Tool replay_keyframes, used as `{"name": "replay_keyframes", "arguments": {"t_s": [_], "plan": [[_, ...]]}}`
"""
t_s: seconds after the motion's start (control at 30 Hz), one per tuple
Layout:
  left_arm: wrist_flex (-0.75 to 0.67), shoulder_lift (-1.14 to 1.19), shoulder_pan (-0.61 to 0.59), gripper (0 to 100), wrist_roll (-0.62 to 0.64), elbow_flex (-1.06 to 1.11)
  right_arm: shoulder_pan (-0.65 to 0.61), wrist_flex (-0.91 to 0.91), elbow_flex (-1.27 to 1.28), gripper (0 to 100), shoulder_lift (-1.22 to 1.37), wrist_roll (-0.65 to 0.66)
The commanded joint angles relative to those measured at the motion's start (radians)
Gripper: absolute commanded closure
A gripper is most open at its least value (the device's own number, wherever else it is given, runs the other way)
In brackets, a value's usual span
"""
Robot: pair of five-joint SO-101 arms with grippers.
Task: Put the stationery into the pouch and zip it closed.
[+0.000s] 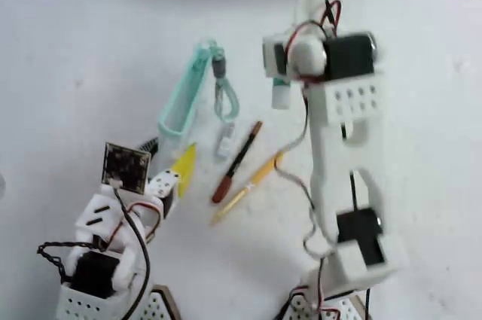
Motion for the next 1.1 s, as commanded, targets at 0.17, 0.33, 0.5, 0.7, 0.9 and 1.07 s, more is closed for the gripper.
{"name": "replay_keyframes", "arguments": {"t_s": [0.17, 0.33, 0.5, 0.7, 0.9, 1.07], "plan": [[0.008, -0.007, 0.004, 78, -0.006, -0.003, -0.213, -0.222, 0.109, 98.2, -0.308, 0.178], [0.006, -0.007, 0.004, 78, -0.006, -0.003, -0.203, -0.364, 0.270, 98.2, -0.383, 0.189], [0.003, -0.007, 0.004, 78, -0.009, -0.003, -0.262, -0.437, 0.460, 98.1, -0.542, 0.189], [0.000, -0.007, 0.010, 78, -0.008, -0.005, -0.295, -0.684, 0.733, 98.1, -0.848, 0.195], [0.000, -0.007, 0.013, 77, -0.003, -0.006, -0.274, -1.061, 1.096, 98.1, -1.033, 0.195], [0.000, -0.007, 0.013, 77, -0.003, -0.006, -0.312, -1.330, 1.278, 98.1, -1.087, 0.173]]}}
